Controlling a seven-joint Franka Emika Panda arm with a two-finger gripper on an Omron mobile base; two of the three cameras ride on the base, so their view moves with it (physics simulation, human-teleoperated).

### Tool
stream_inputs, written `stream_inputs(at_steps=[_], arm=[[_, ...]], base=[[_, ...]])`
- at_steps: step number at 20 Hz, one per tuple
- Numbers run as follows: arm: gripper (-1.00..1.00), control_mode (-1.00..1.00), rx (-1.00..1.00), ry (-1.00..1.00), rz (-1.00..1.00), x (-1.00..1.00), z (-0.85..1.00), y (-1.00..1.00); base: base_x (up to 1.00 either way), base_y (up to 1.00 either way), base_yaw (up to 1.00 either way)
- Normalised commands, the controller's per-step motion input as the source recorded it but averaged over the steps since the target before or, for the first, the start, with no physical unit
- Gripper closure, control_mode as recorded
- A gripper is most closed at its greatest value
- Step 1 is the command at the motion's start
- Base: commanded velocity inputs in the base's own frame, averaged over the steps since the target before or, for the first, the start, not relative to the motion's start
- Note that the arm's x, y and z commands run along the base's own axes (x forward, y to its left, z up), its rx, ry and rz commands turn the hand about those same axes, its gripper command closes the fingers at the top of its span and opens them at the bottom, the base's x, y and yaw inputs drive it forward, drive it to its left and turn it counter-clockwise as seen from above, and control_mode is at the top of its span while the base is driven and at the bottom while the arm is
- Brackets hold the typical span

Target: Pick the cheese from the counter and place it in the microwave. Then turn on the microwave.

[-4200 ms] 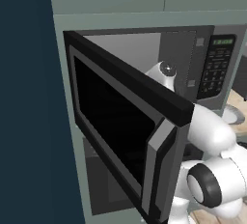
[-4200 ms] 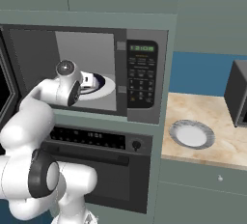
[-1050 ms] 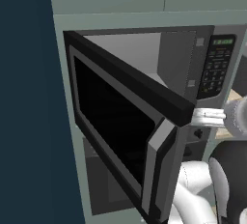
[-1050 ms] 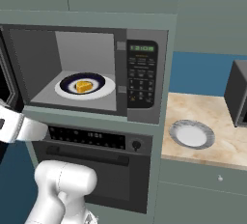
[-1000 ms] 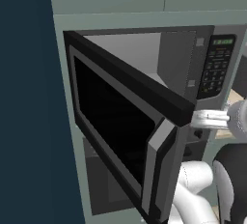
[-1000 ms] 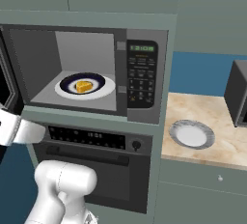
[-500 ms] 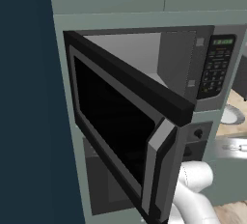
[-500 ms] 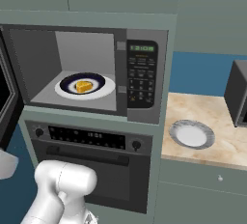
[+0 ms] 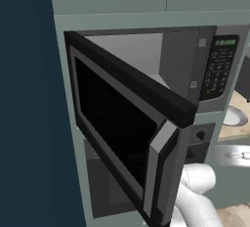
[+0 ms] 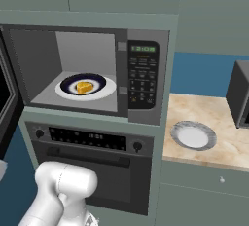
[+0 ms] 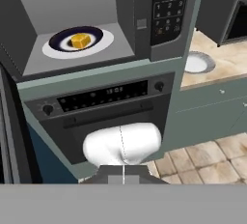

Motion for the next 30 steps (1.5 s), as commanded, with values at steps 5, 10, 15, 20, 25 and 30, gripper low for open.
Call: stream_inputs(at_steps=[5,10,15,20,25,30], arm=[[1.00,-1.00,0.00,-0.02,0.00,-0.34,0.00,0.25],[1.00,-1.00,0.00,0.00,0.00,-0.20,0.00,0.27],[1.00,-1.00,0.00,-0.02,0.00,-0.09,0.00,0.41],[1.00,-1.00,0.00,-0.08,0.00,0.00,0.00,0.42],[1.00,-1.00,0.00,-0.11,0.00,0.00,0.00,0.39],[1.00,-1.00,0.00,-0.12,0.00,0.00,0.00,0.34]], base=[[0.00,0.00,0.00],[0.00,0.00,0.00],[0.00,0.00,0.00],[0.00,0.00,0.00],[0.00,0.00,0.00],[0.00,0.00,0.00]])
